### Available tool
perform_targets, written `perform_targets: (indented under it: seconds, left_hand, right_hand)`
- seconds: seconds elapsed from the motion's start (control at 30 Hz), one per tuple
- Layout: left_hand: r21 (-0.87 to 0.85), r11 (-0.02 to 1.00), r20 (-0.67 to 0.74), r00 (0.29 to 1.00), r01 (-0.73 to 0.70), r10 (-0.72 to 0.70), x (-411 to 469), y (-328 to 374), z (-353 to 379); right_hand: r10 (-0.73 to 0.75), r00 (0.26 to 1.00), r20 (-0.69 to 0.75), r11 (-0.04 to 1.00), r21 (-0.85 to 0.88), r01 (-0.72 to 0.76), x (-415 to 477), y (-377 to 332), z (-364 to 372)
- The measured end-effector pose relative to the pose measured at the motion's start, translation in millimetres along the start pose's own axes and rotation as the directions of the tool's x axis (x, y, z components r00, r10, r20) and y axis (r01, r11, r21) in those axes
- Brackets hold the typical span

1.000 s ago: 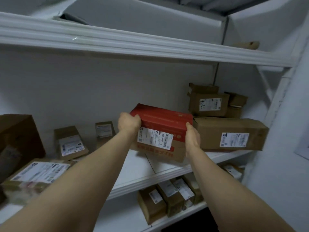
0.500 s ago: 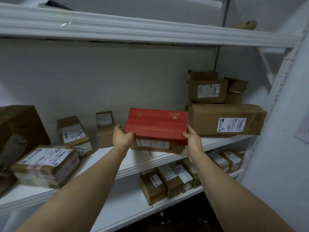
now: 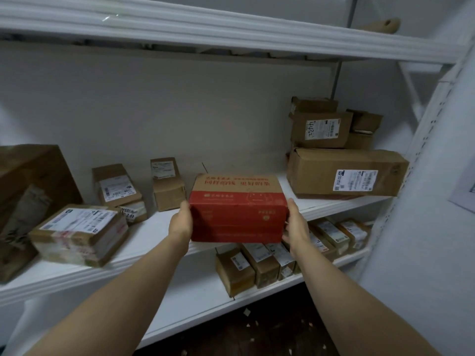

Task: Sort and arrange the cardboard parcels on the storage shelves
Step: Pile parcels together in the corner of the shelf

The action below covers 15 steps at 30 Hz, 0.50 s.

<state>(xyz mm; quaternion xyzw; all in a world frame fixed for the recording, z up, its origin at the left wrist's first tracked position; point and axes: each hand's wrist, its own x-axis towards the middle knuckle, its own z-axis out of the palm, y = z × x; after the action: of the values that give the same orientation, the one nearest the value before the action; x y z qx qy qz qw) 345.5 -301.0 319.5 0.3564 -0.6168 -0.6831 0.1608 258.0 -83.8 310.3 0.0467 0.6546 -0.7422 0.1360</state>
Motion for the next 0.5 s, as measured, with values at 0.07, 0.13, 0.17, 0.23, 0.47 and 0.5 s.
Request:
perform_targets:
  seconds: [0.07,0.13,0.17,0.23,0.47,0.5]
  left_hand:
    - [0.027,1.0,-0.009,1.0,-0.001,0.001,-2.0,0.4,0.2]
    - [0.055,0.998,-0.04,0.999,-0.009,0.011,-6.1,5.3,1.6]
    - [0.08,0.996,-0.055,0.998,-0.031,0.036,-6.0,7.3,2.1]
    - [0.134,0.987,-0.06,0.993,-0.091,0.1,-6.4,11.3,2.6]
    - [0.142,0.984,-0.03,0.993,-0.107,0.113,-0.2,14.4,0.2]
    - [0.142,0.983,-0.032,0.992,-0.118,0.123,-0.3,13.4,0.1]
  right_hand:
    - [0.002,1.0,-0.002,1.0,-0.004,-0.002,-0.7,0.9,1.1]
    - [-0.003,1.0,-0.022,1.0,-0.019,0.002,-1.7,0.9,2.7]
    - [-0.009,1.0,-0.028,0.999,-0.031,0.009,-3.1,0.5,3.9]
    - [-0.03,0.999,-0.036,0.997,-0.07,0.028,-4.1,0.0,6.9]
    - [-0.019,0.996,-0.086,0.996,-0.091,0.011,-3.8,-2.5,12.8]
    - [-0.009,0.995,-0.096,0.997,-0.072,0.002,-3.8,-1.4,12.8]
